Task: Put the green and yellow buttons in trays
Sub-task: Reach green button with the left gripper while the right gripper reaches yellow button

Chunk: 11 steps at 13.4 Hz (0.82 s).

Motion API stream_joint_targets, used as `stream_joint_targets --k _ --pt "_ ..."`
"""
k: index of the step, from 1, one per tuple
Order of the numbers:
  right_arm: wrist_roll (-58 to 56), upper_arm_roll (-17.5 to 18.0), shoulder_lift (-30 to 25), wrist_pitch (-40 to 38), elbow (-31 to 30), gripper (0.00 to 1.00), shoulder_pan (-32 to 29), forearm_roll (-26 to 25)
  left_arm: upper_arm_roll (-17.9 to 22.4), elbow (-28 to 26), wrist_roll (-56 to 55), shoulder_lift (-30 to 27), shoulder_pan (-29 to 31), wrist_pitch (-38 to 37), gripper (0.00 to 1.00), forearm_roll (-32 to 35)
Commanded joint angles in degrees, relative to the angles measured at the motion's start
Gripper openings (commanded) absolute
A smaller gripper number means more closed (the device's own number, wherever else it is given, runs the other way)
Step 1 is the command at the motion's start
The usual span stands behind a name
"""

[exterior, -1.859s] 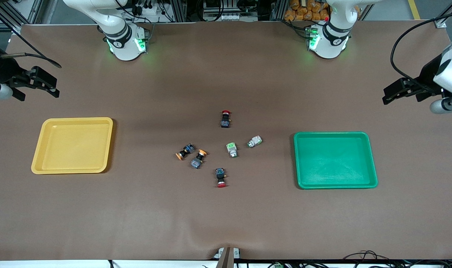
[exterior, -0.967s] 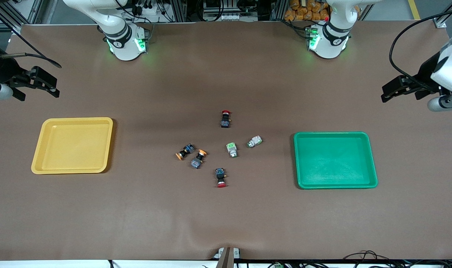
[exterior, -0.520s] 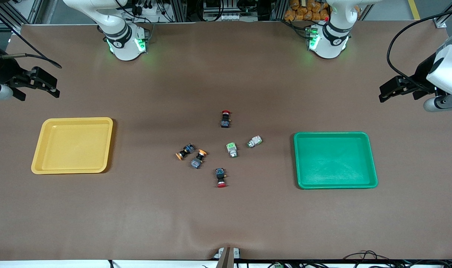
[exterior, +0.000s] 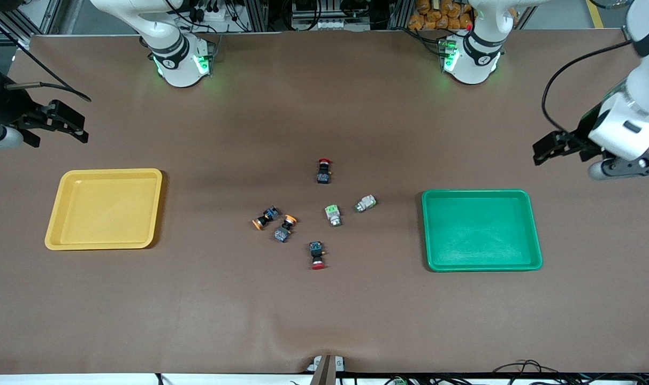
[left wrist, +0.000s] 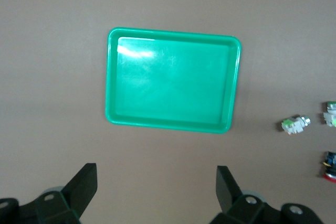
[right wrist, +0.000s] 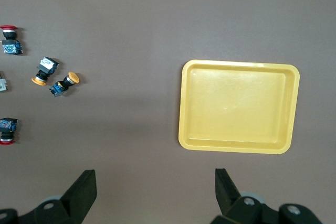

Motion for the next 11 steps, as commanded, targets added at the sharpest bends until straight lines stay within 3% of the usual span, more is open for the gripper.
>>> stream_joint_targets --k 1,5,9,11 --pt "0.5 0.2 1.1 -0.4 0.2 1.0 -0.4 0.7 -0.5 -7.7 -0.6 -3.8 0.6 6.4 1.0 1.3" --pt "0.0 0.1 2.3 0.0 0.2 1.0 -0.7 0.5 -0.4 -13.5 -0.7 -3.7 0.8 13.5 1.0 1.2" --pt "-0.2 0.0 10.5 -0.2 1.6 1.0 -0.8 -0.5 -0.5 -18.9 -0.7 -3.0 2.2 21.4 1.0 1.2" --pt "-0.2 -0.1 11.3 0.4 1.6 1.0 -1.3 -0.7 -0.5 -19.1 -0.7 -1.4 2.4 22.9 1.0 1.3"
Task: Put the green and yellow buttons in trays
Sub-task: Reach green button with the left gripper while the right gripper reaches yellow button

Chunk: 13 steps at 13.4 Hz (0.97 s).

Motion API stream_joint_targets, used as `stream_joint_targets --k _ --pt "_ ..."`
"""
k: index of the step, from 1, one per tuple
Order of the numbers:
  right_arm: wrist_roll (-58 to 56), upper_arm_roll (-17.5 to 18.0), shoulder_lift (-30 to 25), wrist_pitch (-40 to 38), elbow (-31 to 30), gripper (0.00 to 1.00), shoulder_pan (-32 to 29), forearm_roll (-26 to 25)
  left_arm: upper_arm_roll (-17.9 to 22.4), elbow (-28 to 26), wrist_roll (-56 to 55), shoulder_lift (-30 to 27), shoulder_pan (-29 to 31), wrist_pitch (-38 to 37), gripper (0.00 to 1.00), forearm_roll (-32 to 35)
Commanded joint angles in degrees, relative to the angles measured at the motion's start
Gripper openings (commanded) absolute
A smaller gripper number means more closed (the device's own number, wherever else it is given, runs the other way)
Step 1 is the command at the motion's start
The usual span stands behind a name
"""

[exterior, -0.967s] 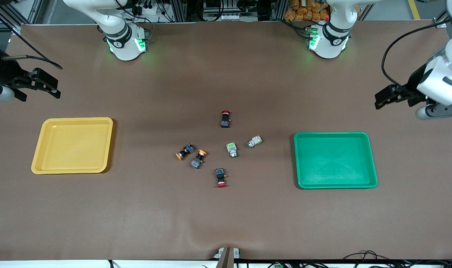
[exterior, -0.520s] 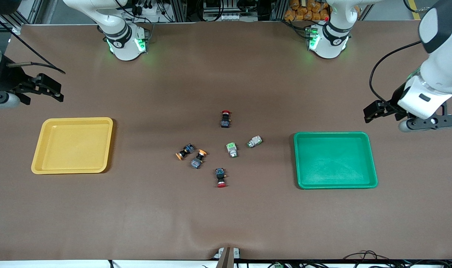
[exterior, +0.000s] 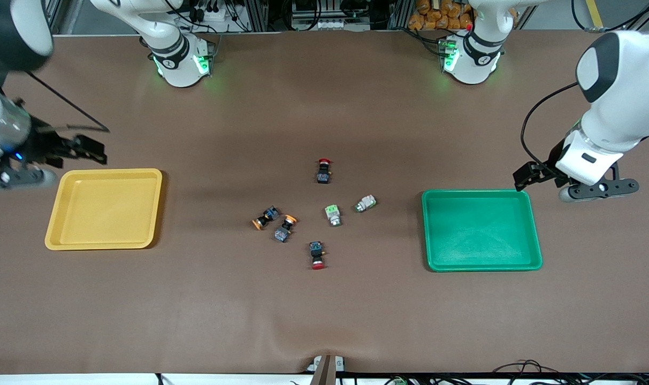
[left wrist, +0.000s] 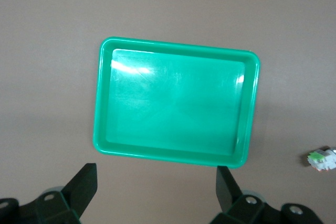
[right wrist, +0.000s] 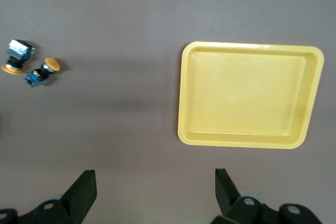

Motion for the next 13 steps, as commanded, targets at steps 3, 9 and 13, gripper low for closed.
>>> stream_joint_targets --k 3,9,13 --pt "-0.2 0.2 4.3 1.2 2.5 1.0 -2.3 0.3 -0.5 -2.5 -0.5 0.5 0.4 3.2 1.0 1.2" --pt "1.5 0.2 5.9 8.2 2.2 1.0 -1.8 5.6 -1.8 -5.9 -0.3 4.2 -0.7 11.0 1.0 1.2" --pt "4.0 0.3 8.2 12.9 1.4 1.0 -1.1 13.1 -6.2 -5.4 -3.9 10.0 -2.6 15.8 1.0 1.1"
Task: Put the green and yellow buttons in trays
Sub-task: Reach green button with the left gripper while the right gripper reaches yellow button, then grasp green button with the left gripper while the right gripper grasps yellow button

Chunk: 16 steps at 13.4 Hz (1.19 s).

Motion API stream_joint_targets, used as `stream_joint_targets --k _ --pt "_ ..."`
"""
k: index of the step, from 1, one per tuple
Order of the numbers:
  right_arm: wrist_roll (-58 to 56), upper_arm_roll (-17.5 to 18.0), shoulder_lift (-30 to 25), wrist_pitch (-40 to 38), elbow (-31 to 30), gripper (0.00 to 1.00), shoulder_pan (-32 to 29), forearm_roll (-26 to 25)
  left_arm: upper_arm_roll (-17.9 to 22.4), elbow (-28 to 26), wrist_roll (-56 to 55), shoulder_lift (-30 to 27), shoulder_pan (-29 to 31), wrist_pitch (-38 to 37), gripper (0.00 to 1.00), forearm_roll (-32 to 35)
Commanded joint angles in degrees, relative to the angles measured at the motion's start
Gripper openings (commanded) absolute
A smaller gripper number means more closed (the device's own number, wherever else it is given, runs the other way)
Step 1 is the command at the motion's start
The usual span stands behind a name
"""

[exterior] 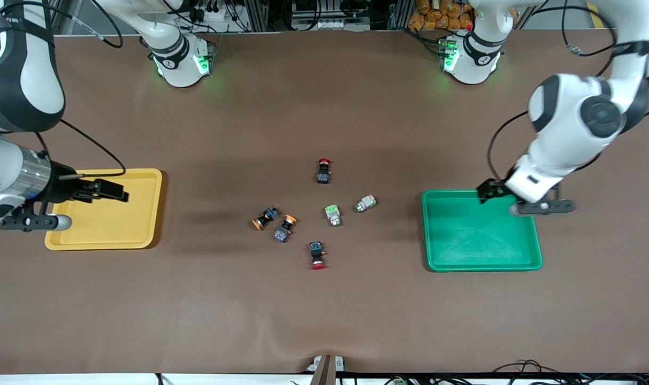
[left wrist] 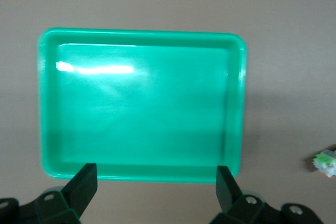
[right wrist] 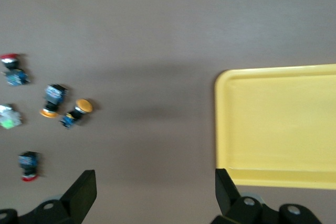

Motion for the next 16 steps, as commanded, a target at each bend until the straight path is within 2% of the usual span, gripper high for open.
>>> stream_joint_targets --k 1,4,7,9,13,15,16 --pt "2.3 0.3 1.5 4.4 0.4 1.0 1.4 2.3 -1.9 0.4 -6.6 3.7 -2.9 3.6 1.0 1.1" --pt "14.8 0.5 1.3 5.0 0.6 1.0 4.6 2.1 -1.8 0.9 -16.0 8.8 -8.3 9.0 1.0 1.1" --pt "16.3 0.6 1.5 4.7 -0.2 1.0 4.8 2.1 -1.8 1.9 -21.6 15.3 -11.6 16.9 1.0 1.1" --pt "18.6 0.6 3.5 5.7 -0.9 1.0 6.1 2.1 -1.5 4.3 -30.1 18.6 -15.7 17.1 1.0 1.1" --pt "32.7 0.5 8.7 9.3 -0.9 1.0 10.7 1.5 0.5 9.1 -42.2 23.4 -24.7 16.9 1.0 1.2" --pt "36.4 0.6 11.3 10.1 -0.9 1.0 13.0 1.5 4.4 10.3 -46.0 24.9 -30.0 16.8 1.0 1.2" --pt "40.2 0.5 12.3 11.0 -0.9 1.0 15.1 1.4 8.3 11.1 -48.2 26.0 -34.5 16.8 1.0 1.2"
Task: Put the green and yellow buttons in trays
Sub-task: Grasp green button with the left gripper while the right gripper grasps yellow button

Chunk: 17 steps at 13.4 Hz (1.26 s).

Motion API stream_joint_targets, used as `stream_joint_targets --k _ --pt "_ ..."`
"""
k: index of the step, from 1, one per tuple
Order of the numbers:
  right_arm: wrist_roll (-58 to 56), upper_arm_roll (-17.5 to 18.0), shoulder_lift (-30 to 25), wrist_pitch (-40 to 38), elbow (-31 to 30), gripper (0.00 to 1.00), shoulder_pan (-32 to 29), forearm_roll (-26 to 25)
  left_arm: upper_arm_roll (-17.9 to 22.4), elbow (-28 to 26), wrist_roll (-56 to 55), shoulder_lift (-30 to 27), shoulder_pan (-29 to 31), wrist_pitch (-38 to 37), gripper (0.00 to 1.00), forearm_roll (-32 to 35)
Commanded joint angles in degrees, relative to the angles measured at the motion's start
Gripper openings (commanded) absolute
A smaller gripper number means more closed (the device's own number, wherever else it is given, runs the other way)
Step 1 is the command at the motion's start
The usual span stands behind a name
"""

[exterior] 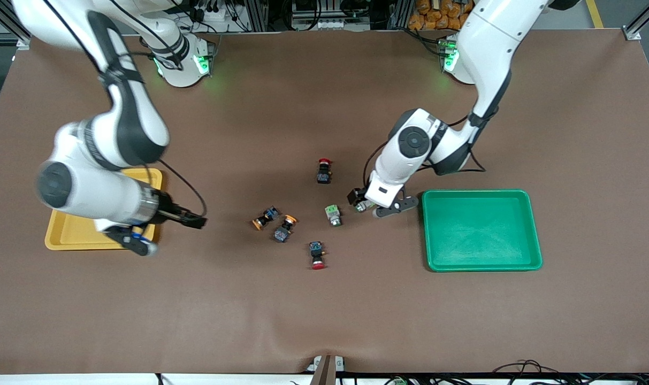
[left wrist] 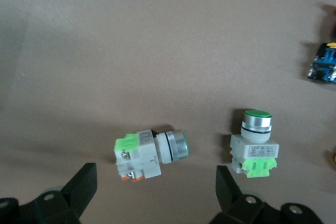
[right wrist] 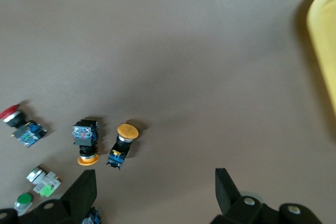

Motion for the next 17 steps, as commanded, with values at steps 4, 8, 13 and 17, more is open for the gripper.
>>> stream_joint_targets --k 4,8,13,17 --pt "9.5 -0.4 6.0 3.4 0.2 1.0 6.9 -0.4 11.6 3.4 -7.5 4.2 -12.0 -0.4 1.0 1.1" --pt "20.8 -0.4 7.8 11.7 -4.4 1.0 10.7 -2.7 11.7 3.7 -10.4 5.5 -12.8 -0.4 1.0 1.1" --pt "24.5 -0.4 11.9 18.6 -4.4 1.0 13.2 -2.8 11.7 4.4 -12.0 5.3 -12.7 -1.3 0.01 1.2" --pt "25.4 -0.5 13.0 23.6 -7.7 1.0 13.7 -4.1 11.9 8.5 -12.0 4.7 -12.0 -7.6 0.0 1.2"
